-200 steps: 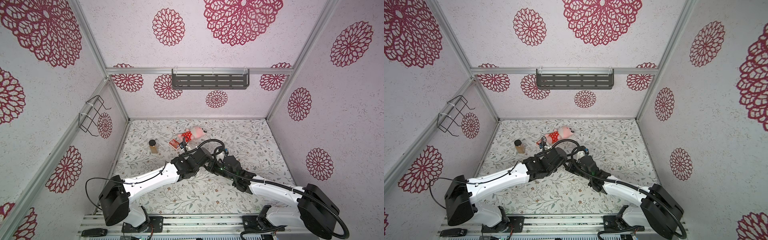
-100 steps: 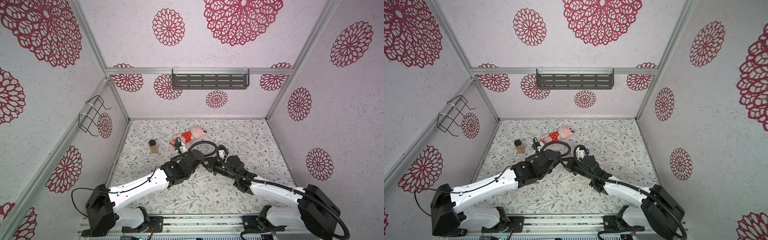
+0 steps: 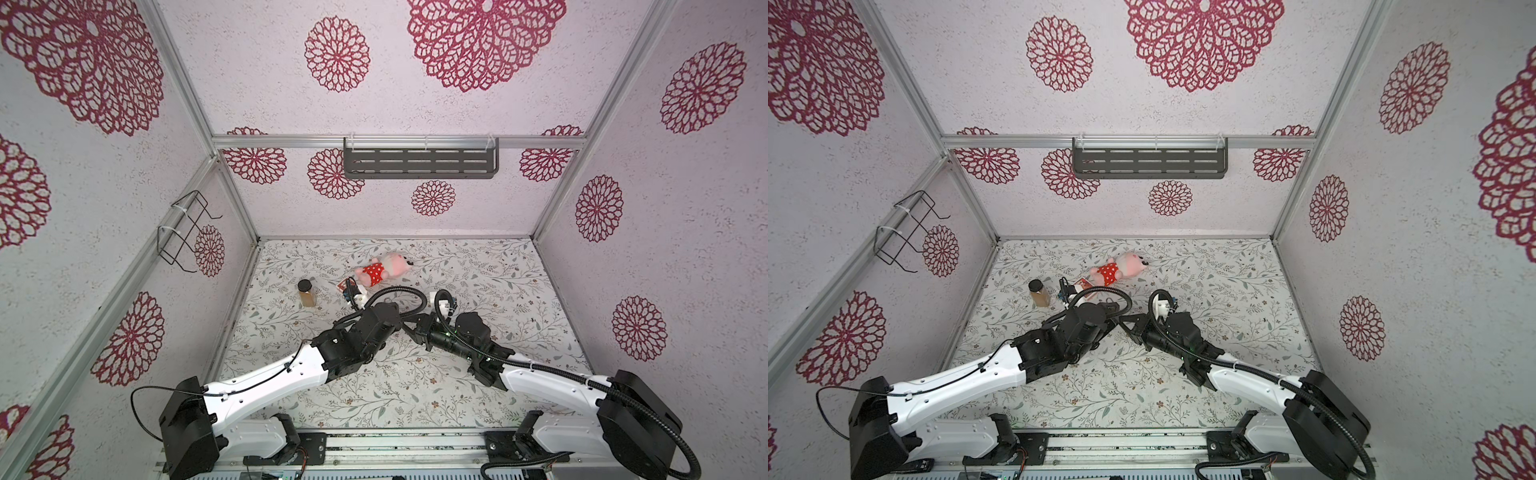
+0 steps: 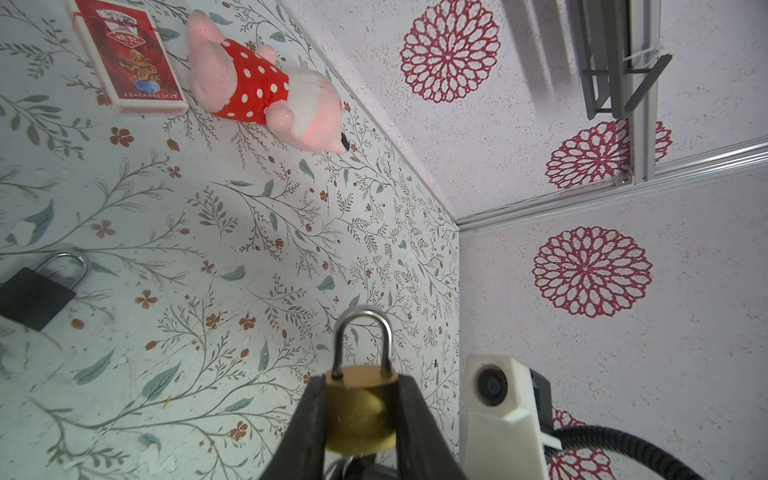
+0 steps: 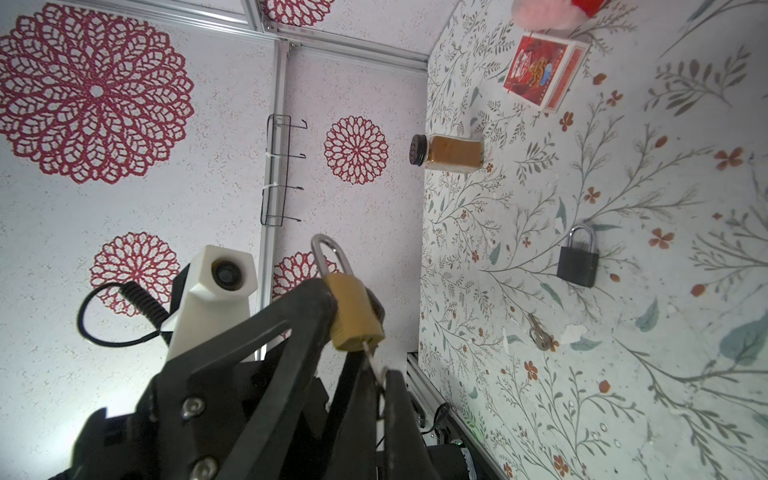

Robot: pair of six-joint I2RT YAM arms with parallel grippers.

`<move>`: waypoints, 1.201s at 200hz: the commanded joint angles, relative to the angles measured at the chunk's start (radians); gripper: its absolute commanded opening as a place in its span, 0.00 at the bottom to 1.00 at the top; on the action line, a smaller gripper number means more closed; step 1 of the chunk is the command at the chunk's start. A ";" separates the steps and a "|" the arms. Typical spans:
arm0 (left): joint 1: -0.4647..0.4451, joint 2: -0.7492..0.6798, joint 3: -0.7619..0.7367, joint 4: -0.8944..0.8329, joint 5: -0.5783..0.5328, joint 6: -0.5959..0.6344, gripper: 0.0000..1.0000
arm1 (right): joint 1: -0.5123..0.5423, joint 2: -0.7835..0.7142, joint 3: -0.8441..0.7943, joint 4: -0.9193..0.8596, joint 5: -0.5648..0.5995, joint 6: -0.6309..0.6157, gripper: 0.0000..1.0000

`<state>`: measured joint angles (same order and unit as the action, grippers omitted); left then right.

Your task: Unlock with the key

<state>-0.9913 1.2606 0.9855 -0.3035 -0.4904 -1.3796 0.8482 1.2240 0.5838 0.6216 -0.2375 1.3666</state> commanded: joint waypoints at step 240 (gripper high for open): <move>0.143 -0.190 -0.296 0.372 0.412 0.922 0.00 | -0.078 0.229 0.761 -1.130 0.077 -0.899 0.67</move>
<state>-0.8421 1.0637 0.6647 0.0322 -0.0864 -0.4969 0.7685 1.4452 1.2942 -0.4335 -0.2115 0.5220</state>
